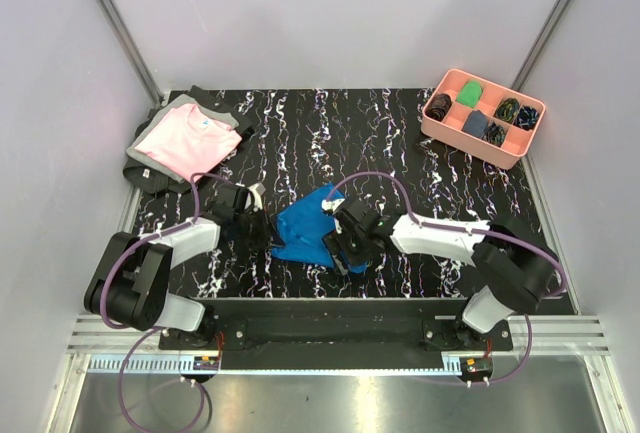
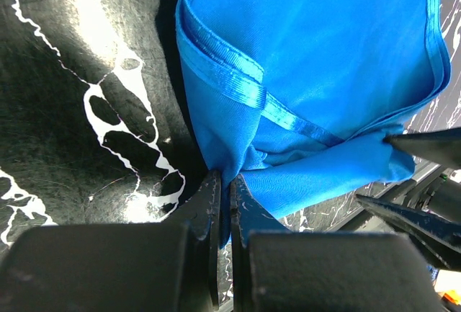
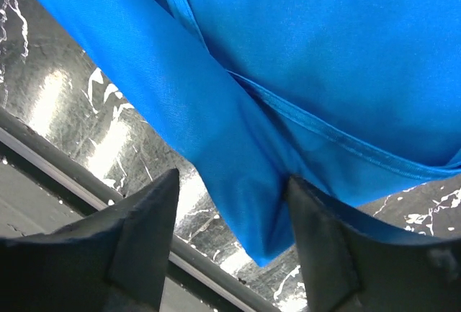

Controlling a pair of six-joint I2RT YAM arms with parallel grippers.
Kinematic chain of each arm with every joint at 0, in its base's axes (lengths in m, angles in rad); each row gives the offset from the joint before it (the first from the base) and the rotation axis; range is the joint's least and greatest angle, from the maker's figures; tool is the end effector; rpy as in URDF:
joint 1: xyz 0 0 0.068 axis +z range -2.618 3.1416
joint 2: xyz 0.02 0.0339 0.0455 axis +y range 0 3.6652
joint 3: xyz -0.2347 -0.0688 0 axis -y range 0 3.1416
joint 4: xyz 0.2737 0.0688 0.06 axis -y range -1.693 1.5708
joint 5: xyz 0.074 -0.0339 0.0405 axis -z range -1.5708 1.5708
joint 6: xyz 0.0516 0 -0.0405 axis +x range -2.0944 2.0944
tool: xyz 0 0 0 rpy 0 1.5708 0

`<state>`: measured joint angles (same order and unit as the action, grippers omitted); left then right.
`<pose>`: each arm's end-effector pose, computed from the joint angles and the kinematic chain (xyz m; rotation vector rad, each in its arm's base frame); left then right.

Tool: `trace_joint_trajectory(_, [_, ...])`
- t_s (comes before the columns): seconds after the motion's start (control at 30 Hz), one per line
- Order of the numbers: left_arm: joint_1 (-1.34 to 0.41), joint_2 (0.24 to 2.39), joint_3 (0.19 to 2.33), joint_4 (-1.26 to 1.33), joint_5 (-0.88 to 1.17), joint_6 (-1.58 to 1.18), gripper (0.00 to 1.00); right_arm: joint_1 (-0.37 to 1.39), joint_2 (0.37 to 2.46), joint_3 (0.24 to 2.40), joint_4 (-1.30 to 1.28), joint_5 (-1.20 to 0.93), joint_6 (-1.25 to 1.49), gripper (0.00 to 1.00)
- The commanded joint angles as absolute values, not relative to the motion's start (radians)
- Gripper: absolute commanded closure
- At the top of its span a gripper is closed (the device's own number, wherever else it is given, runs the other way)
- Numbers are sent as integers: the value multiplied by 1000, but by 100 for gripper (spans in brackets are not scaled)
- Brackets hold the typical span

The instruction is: Fold the napkin, place the utensils inside, and roll it up

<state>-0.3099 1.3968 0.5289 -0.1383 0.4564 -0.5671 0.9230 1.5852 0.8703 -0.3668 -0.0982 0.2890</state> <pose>0.2468 -0.1029 0.0730 -0.1648 2.6836 -0.8944 0.1941 0.2648 0.1034 -0.8896 2.6034 0.5021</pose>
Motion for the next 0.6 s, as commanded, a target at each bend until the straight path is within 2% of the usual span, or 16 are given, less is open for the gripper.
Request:
trace_joint_trajectory(0.0, [-299,1411,535,-175,425,-535,100,928,1621,917,-469,-146,313,40])
trace_joint_trajectory(0.13, [-292,1410,537,-176,422,-537,100,920,1683,956,-554,-224,313,52])
trace_joint_trajectory(0.33, [-284,1413,541,-186,403,-532,100,758,1759,924,-546,-449,288,54])
trace_joint_trajectory(0.47, [-282,1420,549,-187,406,-528,100,735,1764,934,-543,-482,258,48])
trace_joint_trajectory(0.53, [-281,1424,552,-187,411,-528,100,733,1741,966,-543,-499,250,43])
trace_joint_trajectory(0.57, [-281,1427,554,-187,411,-526,100,733,1712,980,-543,-505,242,37])
